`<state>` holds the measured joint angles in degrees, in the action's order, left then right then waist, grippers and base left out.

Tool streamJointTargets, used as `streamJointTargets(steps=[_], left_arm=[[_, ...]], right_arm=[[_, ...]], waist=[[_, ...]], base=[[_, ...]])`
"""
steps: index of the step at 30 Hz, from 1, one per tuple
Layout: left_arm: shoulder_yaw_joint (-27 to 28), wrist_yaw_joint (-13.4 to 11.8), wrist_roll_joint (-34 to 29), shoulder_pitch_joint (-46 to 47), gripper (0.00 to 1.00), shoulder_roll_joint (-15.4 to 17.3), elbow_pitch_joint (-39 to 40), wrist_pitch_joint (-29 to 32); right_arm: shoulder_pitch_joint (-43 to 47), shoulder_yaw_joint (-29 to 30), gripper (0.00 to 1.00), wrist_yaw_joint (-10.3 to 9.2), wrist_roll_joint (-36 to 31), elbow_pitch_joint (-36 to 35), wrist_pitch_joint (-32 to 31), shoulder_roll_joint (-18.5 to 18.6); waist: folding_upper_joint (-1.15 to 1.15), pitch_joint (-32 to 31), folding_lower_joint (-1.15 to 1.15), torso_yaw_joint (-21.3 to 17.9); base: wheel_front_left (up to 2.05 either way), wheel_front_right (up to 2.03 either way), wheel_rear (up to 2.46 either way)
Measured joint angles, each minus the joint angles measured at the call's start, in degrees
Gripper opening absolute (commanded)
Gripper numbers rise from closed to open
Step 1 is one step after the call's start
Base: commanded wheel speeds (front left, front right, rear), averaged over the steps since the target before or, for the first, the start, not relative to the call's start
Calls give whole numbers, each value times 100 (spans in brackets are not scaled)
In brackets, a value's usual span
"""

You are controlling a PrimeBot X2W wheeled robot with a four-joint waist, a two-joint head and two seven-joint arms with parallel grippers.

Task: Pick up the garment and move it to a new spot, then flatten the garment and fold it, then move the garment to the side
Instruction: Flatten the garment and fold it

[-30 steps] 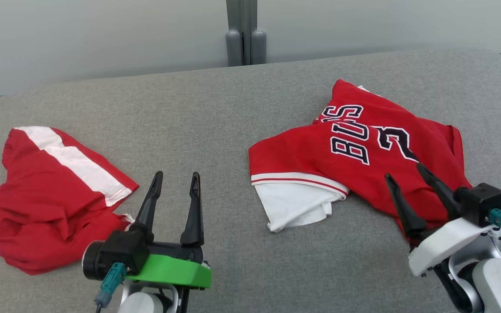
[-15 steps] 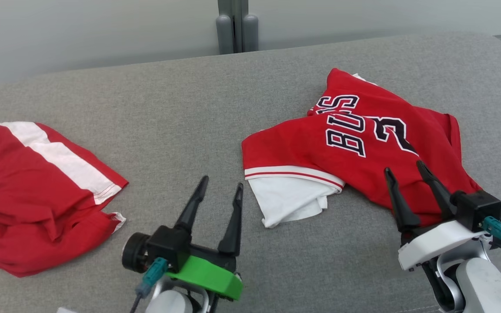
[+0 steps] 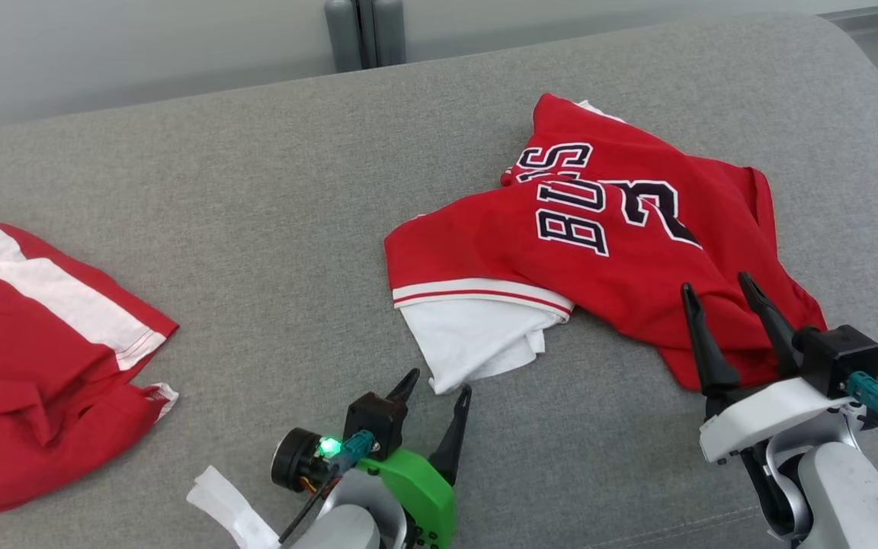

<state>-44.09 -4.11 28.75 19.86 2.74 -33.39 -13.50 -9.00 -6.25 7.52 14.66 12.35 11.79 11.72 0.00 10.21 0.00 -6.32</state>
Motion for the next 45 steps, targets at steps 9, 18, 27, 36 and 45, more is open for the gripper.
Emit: streamJointTargets(steps=[9,18,27,36,45], left_arm=[[-399,-49,1069,294,15,0,-291,46],[-430,-51,1702,446,0,-1,-312,-122],[1734,-209,709,108,0,-1,1295,-163],[2743,-168,-279,-520,0,2,1757,-163],[2826,-454,-717,-783,100,0,1308,-163]], right_arm=[[-77,-7,100,0,-48,119,89,1],[-76,56,100,0,-218,222,143,-3],[-62,45,100,0,-381,259,167,-77],[20,-148,100,0,-401,355,144,-94],[36,-79,100,0,-423,375,125,-83]], waist=[[0,30,0,-111],[0,-23,0,-59],[0,-68,0,97],[0,-106,0,221],[0,-174,0,365]], base=[[0,0,0],[0,0,0],[0,0,0],[0,0,0],[0,0,0]])
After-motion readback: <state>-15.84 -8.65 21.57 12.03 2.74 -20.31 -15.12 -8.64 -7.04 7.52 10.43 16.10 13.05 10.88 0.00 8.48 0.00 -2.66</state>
